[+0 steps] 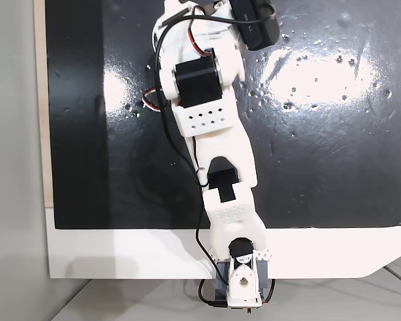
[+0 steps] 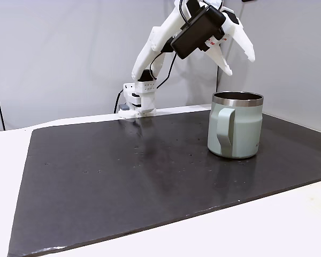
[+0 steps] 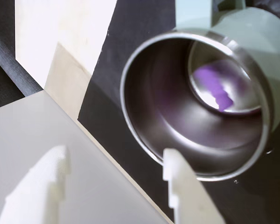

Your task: Grasp a pengrip and put it in the cup.

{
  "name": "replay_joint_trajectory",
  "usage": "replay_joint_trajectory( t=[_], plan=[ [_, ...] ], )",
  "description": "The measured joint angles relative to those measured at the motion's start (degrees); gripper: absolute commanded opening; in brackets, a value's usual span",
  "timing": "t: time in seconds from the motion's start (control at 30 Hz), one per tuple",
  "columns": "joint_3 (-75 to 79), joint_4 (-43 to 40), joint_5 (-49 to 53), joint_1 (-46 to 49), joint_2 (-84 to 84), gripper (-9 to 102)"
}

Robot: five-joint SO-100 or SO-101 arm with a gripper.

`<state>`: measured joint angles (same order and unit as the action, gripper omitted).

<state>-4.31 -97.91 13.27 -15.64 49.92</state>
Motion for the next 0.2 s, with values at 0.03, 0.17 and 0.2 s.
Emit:
replay_joint_trajectory(
  t=[0.03, 0.17, 0.2],
  plan=[
    [0.0, 0.0, 0.0, 0.0, 0.0, 25],
    [0.0, -0.44, 0.35, 0.18, 0.0, 25],
    [0.0, -0.62, 0.53, 0.18, 0.0, 25]
  ],
)
